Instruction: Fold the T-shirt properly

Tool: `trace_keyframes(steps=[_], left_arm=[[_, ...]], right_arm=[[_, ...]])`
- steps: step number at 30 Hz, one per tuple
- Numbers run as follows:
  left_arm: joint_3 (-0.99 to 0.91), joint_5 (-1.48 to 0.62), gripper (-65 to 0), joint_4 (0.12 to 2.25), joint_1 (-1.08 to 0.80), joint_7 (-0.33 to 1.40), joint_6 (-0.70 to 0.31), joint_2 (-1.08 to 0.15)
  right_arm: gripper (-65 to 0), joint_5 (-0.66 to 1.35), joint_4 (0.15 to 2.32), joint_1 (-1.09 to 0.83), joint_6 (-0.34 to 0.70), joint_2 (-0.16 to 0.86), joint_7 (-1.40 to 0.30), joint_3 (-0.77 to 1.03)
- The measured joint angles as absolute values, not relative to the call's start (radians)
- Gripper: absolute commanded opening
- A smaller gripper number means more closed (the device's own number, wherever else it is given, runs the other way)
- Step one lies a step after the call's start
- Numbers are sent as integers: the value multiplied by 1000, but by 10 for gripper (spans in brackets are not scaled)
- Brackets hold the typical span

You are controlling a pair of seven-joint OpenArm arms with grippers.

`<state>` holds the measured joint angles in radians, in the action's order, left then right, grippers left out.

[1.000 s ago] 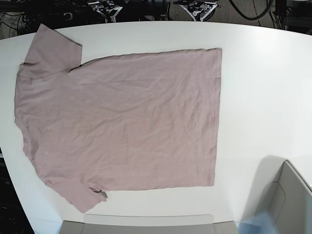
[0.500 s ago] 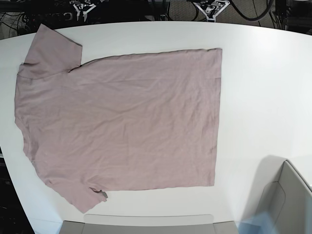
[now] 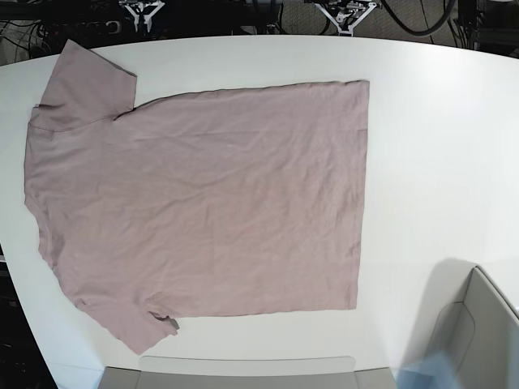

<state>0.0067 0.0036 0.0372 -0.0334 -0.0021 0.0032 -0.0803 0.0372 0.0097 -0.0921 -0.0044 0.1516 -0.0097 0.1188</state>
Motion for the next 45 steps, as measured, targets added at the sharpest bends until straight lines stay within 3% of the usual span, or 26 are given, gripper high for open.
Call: trace_keyframes(steps=[7,11,18,27,33,45], left_arm=[[7,4,-649,37,-47,-2,4,-81],[7,4,-649,37,-50,-3,4,-80],[7,3,-649,50,-72,-15,2,-78],[4,0,-649,101,-131,-334,-1,-105],[4,0,-649,128,-130,-371,1,-115],[9,0,-649,612,-372,-226,-6,-105]], right_arm=[[-648,22,41,-51,-1,125,1,110],[-648,-49,126,-87,-17,113,98,75],[-648,-20,111,-147,0,69,86,67],[-648,-16,129,-161,-1,50,115,65],[-649,-16,218,-221,-5,61,82,65],[-649,-19,416,-416,-2,103,79,60]])
